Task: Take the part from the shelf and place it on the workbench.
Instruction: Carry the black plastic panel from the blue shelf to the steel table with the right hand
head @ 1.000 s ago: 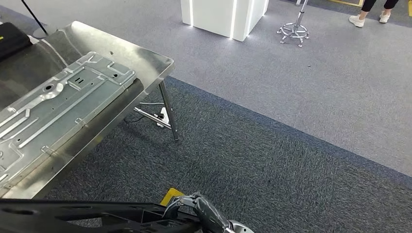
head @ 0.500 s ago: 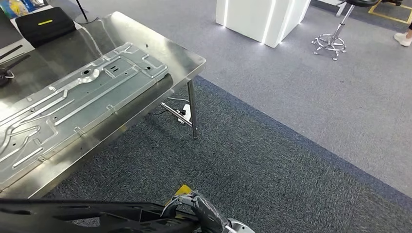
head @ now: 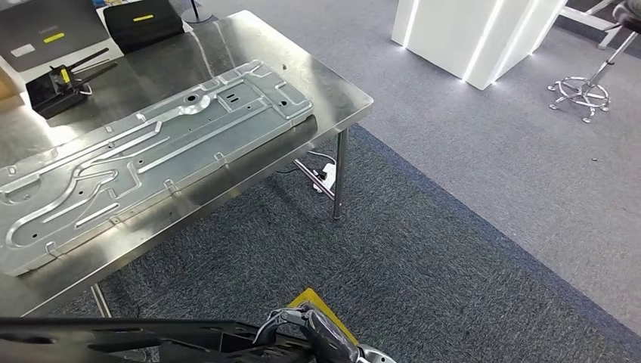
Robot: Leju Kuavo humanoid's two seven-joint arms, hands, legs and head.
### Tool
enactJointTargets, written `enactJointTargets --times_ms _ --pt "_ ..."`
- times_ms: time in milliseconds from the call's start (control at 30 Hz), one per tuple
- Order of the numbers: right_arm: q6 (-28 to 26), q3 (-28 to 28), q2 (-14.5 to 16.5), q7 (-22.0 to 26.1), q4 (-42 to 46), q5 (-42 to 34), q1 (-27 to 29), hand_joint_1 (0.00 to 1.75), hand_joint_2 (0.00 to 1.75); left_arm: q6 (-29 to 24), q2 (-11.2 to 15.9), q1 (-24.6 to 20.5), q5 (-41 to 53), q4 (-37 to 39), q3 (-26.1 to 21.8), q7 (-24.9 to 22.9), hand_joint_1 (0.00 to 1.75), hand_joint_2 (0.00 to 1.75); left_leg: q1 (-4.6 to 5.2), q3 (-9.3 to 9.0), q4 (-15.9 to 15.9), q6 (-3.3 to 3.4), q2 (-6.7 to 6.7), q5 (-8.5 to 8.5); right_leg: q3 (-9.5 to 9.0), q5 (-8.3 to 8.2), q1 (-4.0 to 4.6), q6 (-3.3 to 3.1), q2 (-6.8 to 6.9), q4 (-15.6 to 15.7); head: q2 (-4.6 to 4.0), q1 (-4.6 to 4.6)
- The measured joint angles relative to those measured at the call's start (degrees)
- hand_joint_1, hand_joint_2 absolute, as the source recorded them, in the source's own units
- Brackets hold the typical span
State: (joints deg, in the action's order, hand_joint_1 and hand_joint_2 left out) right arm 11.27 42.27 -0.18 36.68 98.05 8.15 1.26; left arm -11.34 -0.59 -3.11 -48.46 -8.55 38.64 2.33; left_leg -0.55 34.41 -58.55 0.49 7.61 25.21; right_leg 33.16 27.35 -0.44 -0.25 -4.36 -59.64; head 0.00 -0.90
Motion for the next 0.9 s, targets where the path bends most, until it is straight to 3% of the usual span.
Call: enactJointTargets --times_ms 33,67,100,167,233,267,333,400,467,533,600,667,733,767,800,833,900 --pt "0.01 0.00 -0.01 -0.01 0.10 0.00 -0.01 1.75 1.75 -0.04 0.02 0.10 -0.02 0.00 0.01 -0.03 0.00 1.75 -0.09 0.08 -0.12 -0.28 -0.03 0.05 -0.28 -0.12 -0.03 -0.24 0.67 0.35 0.00 0.01" --pt "0.01 -0.01 -0.01 -0.01 0.21 -0.01 0.00 1.75 1.75 -0.08 0.03 0.14 -0.03 0.00 0.02 -0.07 0.00 1.75 -0.08 0.29 -0.70 -0.53 -1.00 0.44 -0.65 -0.25 -0.12 -0.54 1.36 0.77 0.00 0.04" --pt "0.01 -0.01 0.00 0.01 0.31 -0.02 0.00 1.75 1.75 -0.10 0.03 0.12 -0.04 0.00 0.03 -0.10 0.00 1.75 -0.03 1.01 -2.32 -0.78 -2.53 1.49 -1.04 -0.37 -0.22 -0.86 2.22 1.20 0.00 0.12" --pt "0.01 -0.02 -0.02 0.02 0.43 -0.04 0.10 1.75 1.75 -0.14 0.02 -0.07 -0.06 0.00 0.04 -0.15 0.00 1.75 -0.13 4.04 -8.61 -1.34 -5.83 4.96 -1.48 -0.32 -0.15 -1.32 4.03 1.57 0.00 0.24" --pt "0.01 -0.02 -0.05 -0.01 0.46 -0.04 0.22 1.75 1.75 -0.14 -0.01 -0.17 -0.08 0.00 0.05 -0.18 0.00 1.75 -0.48 7.24 -14.65 -1.95 -6.81 7.26 -1.58 -0.07 -0.04 -1.40 5.87 1.52 0.00 0.27" --pt "0.03 -0.02 -0.06 -0.02 0.46 -0.04 0.26 1.75 1.75 -0.16 -0.02 -0.15 -0.09 0.00 0.05 -0.21 0.00 1.75 -0.66 7.54 -15.12 -2.19 -7.03 6.86 -1.66 0.09 -0.04 -1.31 6.70 1.47 0.00 0.27" --pt "0.07 -0.02 -0.06 -0.02 0.46 -0.04 0.28 1.75 1.75 -0.28 -0.01 -0.01 -0.11 0.00 0.06 -0.31 0.00 1.75 -0.93 4.82 -9.95 -2.45 -8.04 3.49 -1.98 0.56 -0.09 -0.97 8.12 1.27 0.00 0.28" --pt "0.09 -0.03 -0.08 -0.03 0.49 -0.05 0.30 1.75 1.75 -0.44 -0.02 -0.01 -0.13 0.00 0.07 -0.37 0.00 1.75 -0.83 1.23 -3.06 -2.05 -10.26 0.76 -2.30 1.18 0.09 -0.34 9.27 0.91 0.00 0.24" --pt "0.09 -0.04 -0.15 -0.02 0.54 -0.07 0.37 1.75 1.75 -0.54 -0.04 -0.10 -0.13 0.00 0.08 -0.40 0.00 1.75 -0.53 0.11 -0.67 -1.18 -11.06 0.30 -2.56 1.60 0.37 0.35 10.17 0.80 0.00 0.19" --pt "0.09 -0.05 -0.28 0.12 0.71 -0.10 0.61 1.75 1.75 -0.63 -0.05 -0.03 -0.13 0.00 0.09 -0.48 0.00 1.75 -0.44 0.07 -0.47 -0.39 -9.87 0.17 -2.95 1.91 0.33 0.99 10.81 0.87 0.00 0.19" --pt "0.08 -0.10 -0.47 0.46 1.09 -0.14 0.99 1.75 1.75 -0.70 -0.11 0.01 -0.13 0.00 0.10 -0.61 0.00 1.75 -0.54 -0.19 -0.12 0.33 -8.75 0.02 -2.57 3.40 -0.02 1.59 8.89 -0.95 0.00 0.17" --pt "0.07 -0.21 -0.75 0.78 1.43 -0.20 1.47 1.75 1.75 -0.74 -0.17 -0.11 -0.14 0.00 0.11 -0.73 0.00 1.75 -0.54 -0.34 0.03 0.92 -7.68 -0.04 0.36 6.82 -0.26 1.81 5.71 -7.18 0.00 0.16" --pt "0.07 -0.39 -1.12 0.86 1.52 -0.22 2.07 1.75 1.75 -0.74 -0.16 -0.17 -0.21 0.00 0.11 -0.78 0.00 1.75 -0.35 -0.31 0.01 1.21 -6.35 -0.01 4.34 9.38 -0.26 1.73 4.56 -14.37 0.00 0.16" --pt "0.08 -0.49 -1.31 0.85 1.53 -0.22 2.30 1.75 1.75 -0.70 -0.17 -0.16 -0.25 0.00 0.11 -0.77 0.00 1.75 -0.25 -0.34 0.00 1.25 -5.55 0.01 5.39 9.12 -0.26 1.63 4.43 -15.78 0.00 0.16" --pt "0.10 -0.57 -1.45 0.86 1.56 -0.23 2.44 1.75 1.75 -0.64 -0.17 -0.14 -0.29 0.00 0.11 -0.75 0.00 1.75 -0.18 -0.40 -0.03 1.26 -4.72 0.02 5.34 7.67 -0.25 1.44 4.28 -14.88 0.00 0.16" --pt "0.17 -0.65 -1.54 0.86 1.59 -0.25 2.48 1.75 1.75 -0.57 -0.17 -0.13 -0.31 0.00 0.12 -0.71 0.00 1.75 -0.15 -0.49 -0.05 1.24 -3.90 0.02 4.29 5.43 -0.24 1.19 3.92 -11.94 0.00 0.16" --pt "0.50 -0.84 -1.61 0.87 1.72 -0.31 2.45 1.75 1.75 -0.46 -0.28 -0.17 -0.31 -0.01 0.13 -0.56 0.00 1.75 -0.09 -0.54 -0.17 1.07 -2.47 0.05 1.14 1.41 -0.22 0.65 1.73 -4.05 0.00 0.17"
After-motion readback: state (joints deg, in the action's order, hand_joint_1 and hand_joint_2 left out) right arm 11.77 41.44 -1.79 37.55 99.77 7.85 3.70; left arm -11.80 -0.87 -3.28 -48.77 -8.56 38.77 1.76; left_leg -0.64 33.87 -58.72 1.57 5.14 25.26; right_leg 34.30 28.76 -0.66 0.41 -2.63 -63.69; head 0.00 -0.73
